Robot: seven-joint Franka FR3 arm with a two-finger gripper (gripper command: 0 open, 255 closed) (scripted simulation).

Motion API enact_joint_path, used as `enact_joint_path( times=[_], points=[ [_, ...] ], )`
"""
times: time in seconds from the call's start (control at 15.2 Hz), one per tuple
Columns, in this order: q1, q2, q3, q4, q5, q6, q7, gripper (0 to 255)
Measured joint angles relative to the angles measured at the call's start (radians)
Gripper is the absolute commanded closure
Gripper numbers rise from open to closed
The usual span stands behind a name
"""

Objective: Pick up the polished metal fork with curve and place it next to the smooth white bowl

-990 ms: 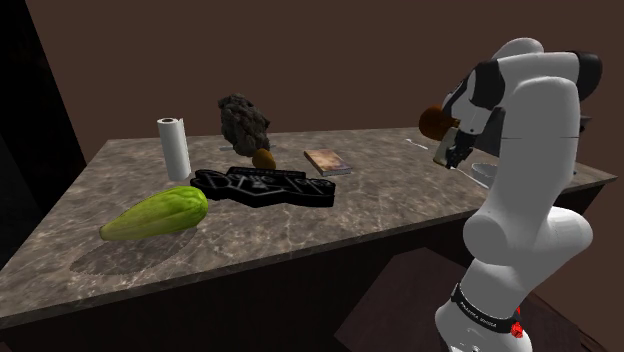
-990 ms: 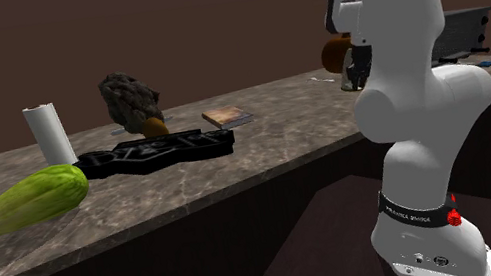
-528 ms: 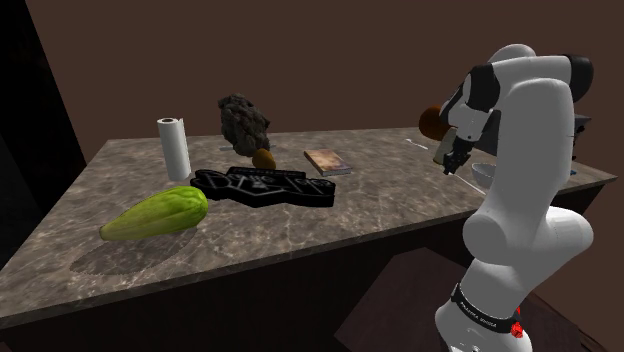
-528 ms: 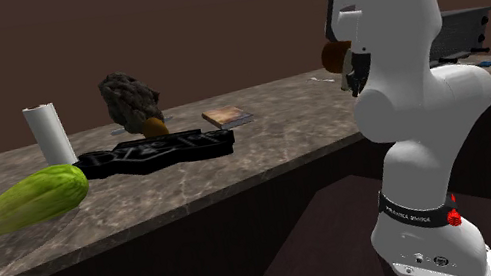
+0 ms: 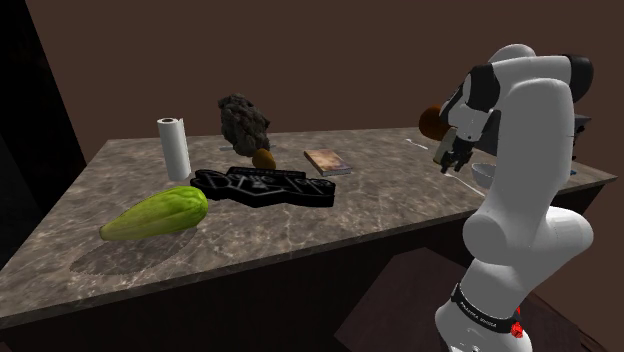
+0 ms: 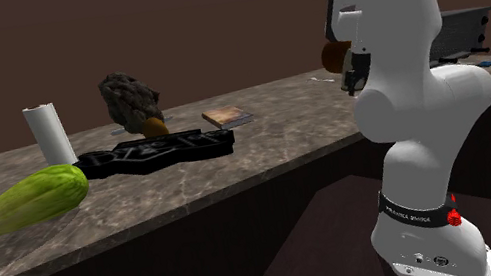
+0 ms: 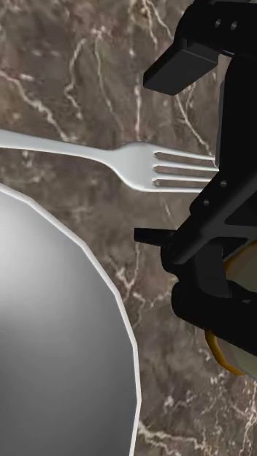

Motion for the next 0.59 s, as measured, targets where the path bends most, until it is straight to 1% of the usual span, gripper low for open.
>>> enact_joint_path(
  times=[0.2, 0.33, 0.46, 0.59],
  points=[
    [0.0, 0.0, 0.0, 0.0, 0.0, 0.0, 0.0, 0],
    [0.006, -0.022, -0.01, 0.008, -0.018, -0.026, 0.01, 0],
    [0.01, -0.047, -0.022, 0.043, -0.041, -0.079, 0.026, 0],
    [0.017, -0.065, -0.028, 0.039, -0.054, -0.09, 0.034, 0]
  ],
)
